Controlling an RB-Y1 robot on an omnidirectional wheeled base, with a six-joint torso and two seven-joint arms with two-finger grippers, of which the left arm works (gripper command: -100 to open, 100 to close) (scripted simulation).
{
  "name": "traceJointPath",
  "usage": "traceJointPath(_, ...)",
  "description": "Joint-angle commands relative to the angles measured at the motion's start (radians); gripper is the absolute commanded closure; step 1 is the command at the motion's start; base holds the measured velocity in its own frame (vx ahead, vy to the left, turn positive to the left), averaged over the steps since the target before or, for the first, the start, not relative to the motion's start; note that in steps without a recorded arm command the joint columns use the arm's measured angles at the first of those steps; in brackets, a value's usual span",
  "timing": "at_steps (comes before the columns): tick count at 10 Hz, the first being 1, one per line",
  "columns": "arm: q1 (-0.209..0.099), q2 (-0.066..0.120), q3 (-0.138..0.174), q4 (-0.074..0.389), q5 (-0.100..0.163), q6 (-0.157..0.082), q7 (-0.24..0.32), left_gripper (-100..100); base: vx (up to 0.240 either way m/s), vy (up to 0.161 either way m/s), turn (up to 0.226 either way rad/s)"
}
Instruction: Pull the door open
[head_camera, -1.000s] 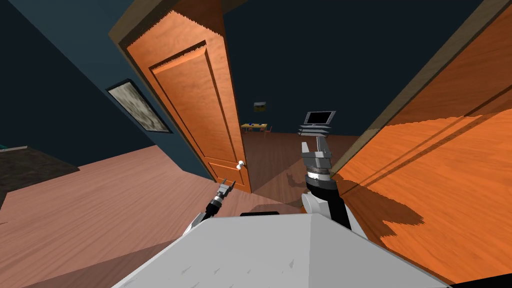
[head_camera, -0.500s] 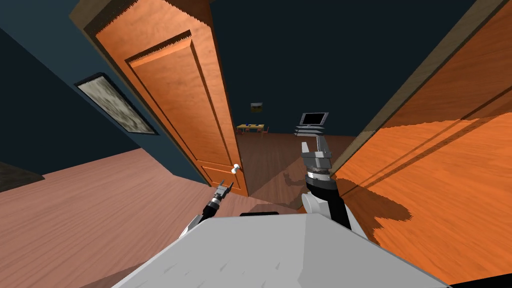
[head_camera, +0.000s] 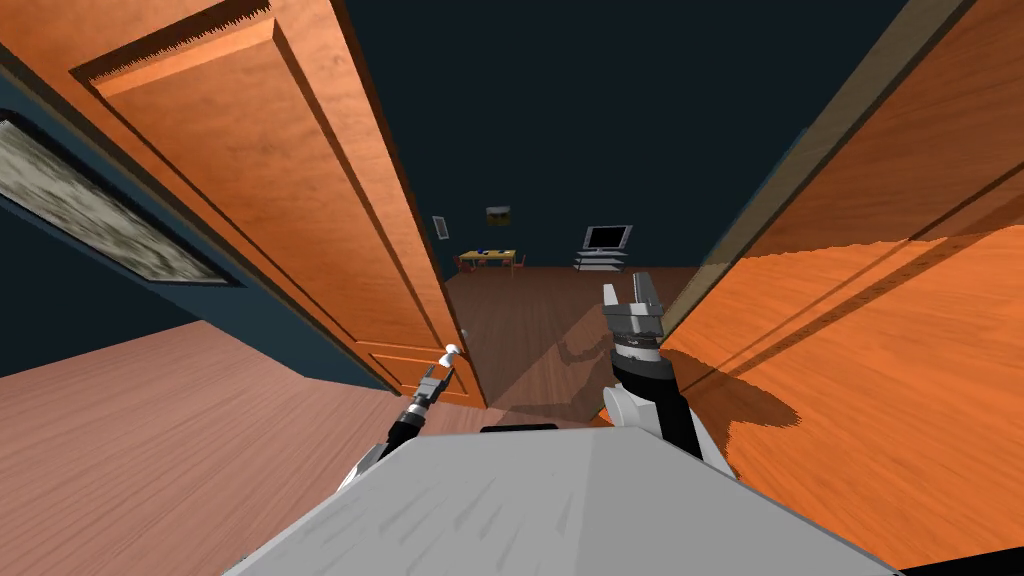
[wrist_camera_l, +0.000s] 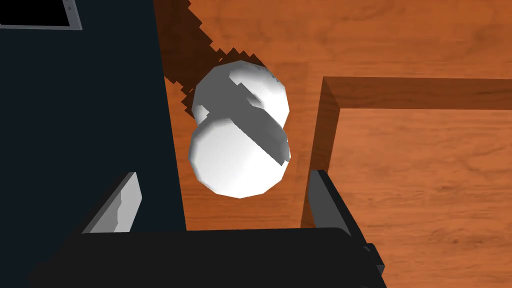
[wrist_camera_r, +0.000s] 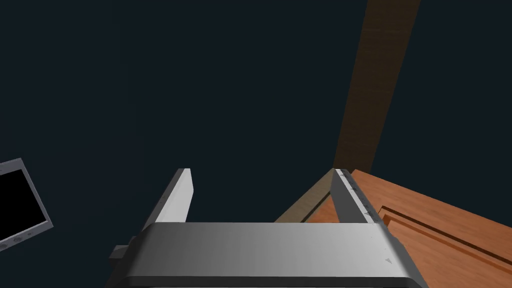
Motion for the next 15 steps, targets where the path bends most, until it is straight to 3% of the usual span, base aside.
traceJointPath(1,0.014,0.014,0.024,0.006,0.016,-0.006,0.005,-100,0.202,-0.058,-0.237)
traceJointPath(5,0.016,0.018,0.032,0.012,0.022,-0.012,0.005,-100,0.082,-0.019,-0.05)
traceJointPath(6,0.016,0.018,0.032,0.012,0.022,-0.012,0.005,100,0.0,0.0,0.0)
traceJointPath(11,0.016,0.018,0.032,0.012,0.022,-0.012,0.005,100,0.0,0.001,-0.001)
traceJointPath(15,0.013,0.019,0.025,0.01,0.05,-0.005,0.099,100,-0.027,0.015,-0.053)
